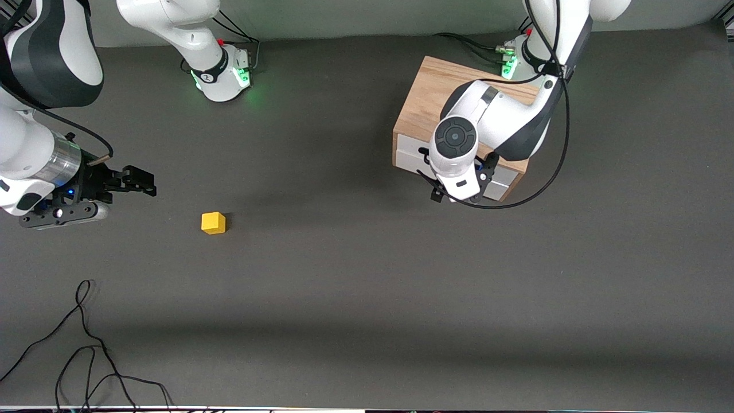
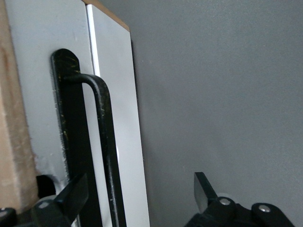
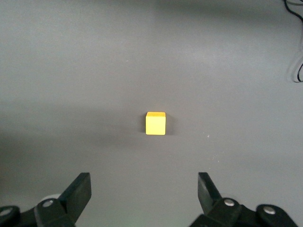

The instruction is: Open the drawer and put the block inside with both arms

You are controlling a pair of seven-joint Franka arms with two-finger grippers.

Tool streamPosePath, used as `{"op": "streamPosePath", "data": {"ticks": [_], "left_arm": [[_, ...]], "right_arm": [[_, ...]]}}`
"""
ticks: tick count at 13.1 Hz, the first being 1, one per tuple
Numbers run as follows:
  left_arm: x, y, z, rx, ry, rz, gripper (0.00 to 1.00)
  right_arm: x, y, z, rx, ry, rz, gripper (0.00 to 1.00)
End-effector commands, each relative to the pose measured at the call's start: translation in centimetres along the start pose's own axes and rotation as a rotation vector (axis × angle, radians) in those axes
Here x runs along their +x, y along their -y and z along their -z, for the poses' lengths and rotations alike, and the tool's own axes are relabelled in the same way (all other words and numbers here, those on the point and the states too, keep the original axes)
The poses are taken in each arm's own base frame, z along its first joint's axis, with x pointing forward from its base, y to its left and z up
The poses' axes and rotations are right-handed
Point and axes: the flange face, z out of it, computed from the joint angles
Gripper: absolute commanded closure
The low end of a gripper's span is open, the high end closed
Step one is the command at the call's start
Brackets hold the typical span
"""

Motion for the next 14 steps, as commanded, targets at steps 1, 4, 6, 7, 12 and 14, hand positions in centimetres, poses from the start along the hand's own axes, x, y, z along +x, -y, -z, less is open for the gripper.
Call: {"op": "streamPosePath", "data": {"ticks": [1,4,6,7,12,14], "left_arm": [[-0.1,-0.2,-0.9,-0.01,-0.002,0.018,0.0],[0.1,-0.8,-2.1,-0.01,-0.006,0.017,0.0],[0.1,-1.1,-2.6,-0.008,-0.006,0.019,0.0],[0.1,-1.2,-2.8,-0.011,-0.005,0.019,0.0],[0.4,-2.2,-3.7,-0.009,-0.009,0.021,0.0],[0.5,-2.2,-3.7,-0.008,-0.009,0.022,0.0]], "right_arm": [[-0.5,0.7,0.4,-0.019,-0.009,0.001,0.0],[-0.5,0.1,0.0,-0.03,-0.006,-0.006,0.0],[-0.5,0.3,-1.5,-0.028,-0.001,-0.004,0.0],[-0.7,0.4,-2.4,-0.028,-0.007,-0.001,0.0],[-1.3,0.2,-7.4,-0.027,-0.024,0.0,0.0],[-1.2,0.2,-7.7,-0.028,-0.021,0.0,0.0]]}}
